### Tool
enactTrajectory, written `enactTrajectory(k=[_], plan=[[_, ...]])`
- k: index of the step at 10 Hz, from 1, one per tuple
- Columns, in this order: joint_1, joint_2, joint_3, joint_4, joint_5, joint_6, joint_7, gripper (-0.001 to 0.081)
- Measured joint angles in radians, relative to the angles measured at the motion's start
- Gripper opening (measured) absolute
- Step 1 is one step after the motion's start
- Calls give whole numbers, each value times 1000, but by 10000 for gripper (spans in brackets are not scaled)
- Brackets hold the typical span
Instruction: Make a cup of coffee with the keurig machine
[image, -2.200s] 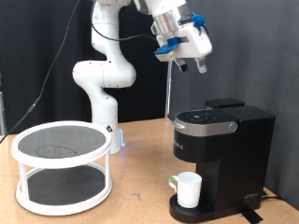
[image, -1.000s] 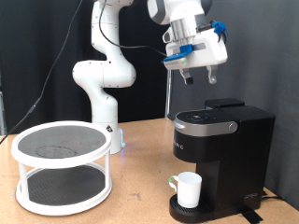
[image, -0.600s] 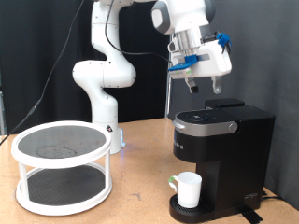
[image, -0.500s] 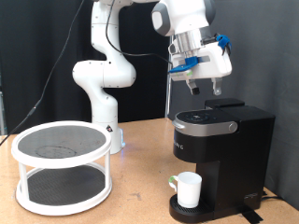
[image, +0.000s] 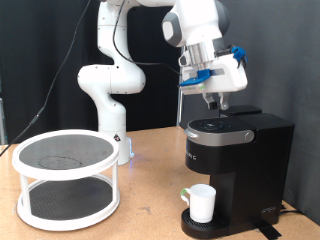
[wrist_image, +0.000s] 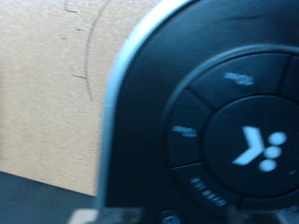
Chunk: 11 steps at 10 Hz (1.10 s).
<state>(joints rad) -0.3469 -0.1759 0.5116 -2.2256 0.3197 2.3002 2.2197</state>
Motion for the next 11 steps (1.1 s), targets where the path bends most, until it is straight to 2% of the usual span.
enactTrajectory(k=[1, 2, 3, 6, 11], plan=[[2, 0, 0, -13, 2, -11, -6, 51], [3, 0, 1, -27, 3, -12, -7, 51], [3, 1, 1, -39, 3, -11, -7, 11], [1, 6, 1, -65, 2, 26, -4, 2], [1, 22, -1, -64, 2, 53, -2, 0]])
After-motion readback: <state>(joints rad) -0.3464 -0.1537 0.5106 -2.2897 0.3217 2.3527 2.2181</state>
